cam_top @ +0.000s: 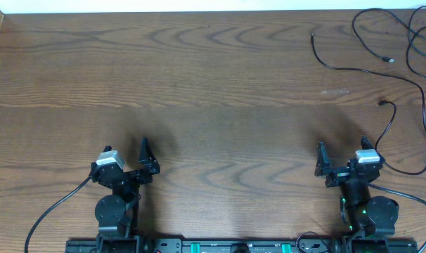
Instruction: Untangle cables
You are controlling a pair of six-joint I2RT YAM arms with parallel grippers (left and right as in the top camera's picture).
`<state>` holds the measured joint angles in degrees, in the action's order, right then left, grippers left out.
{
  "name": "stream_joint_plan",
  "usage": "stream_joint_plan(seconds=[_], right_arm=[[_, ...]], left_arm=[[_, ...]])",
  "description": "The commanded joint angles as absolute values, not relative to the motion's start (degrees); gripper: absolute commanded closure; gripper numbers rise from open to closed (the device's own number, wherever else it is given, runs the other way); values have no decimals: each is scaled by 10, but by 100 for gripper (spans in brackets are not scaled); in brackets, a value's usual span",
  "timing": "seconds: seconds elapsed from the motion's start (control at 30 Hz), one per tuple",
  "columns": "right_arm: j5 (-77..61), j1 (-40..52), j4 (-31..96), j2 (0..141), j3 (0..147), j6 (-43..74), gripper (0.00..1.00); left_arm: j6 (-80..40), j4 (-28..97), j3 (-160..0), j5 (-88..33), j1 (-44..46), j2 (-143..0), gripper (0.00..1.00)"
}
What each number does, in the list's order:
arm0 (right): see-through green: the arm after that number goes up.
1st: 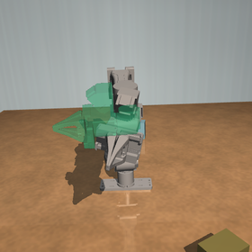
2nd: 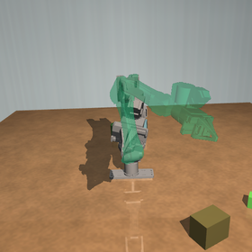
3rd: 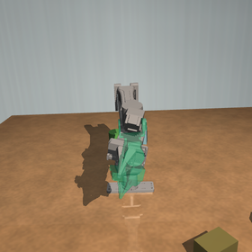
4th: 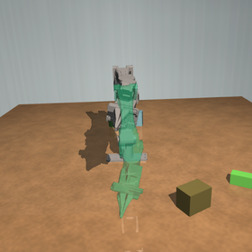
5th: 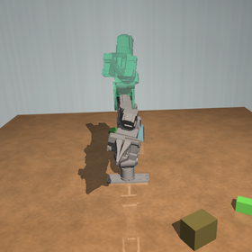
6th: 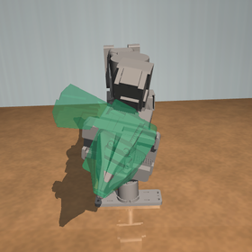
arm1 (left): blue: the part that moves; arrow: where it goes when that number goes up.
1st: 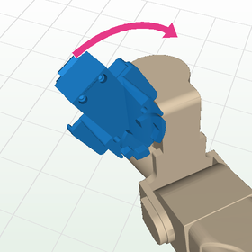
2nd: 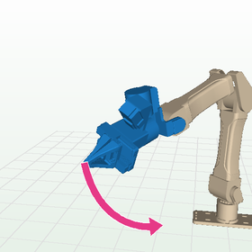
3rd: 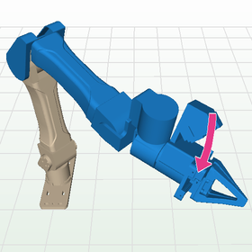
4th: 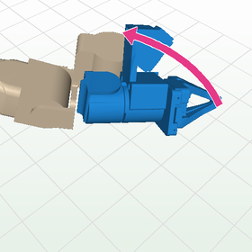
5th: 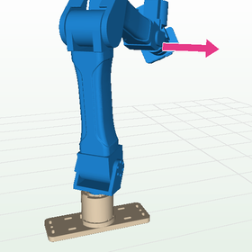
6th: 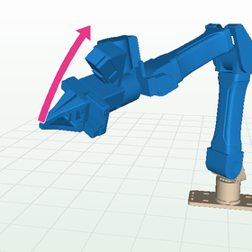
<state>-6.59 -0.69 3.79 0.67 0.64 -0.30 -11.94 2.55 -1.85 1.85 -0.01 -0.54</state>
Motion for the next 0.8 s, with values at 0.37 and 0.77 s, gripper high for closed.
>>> stream_joint_plan(seconds=[0.37, 0.77], right_arm=[[-61, -10, 38, 3, 3, -9, 1], [-61, -10, 38, 3, 3, -9, 1]], left_arm=[[-94, 39, -2, 31, -3, -1, 2], [41, 41, -2, -6, -3, -1, 2]])
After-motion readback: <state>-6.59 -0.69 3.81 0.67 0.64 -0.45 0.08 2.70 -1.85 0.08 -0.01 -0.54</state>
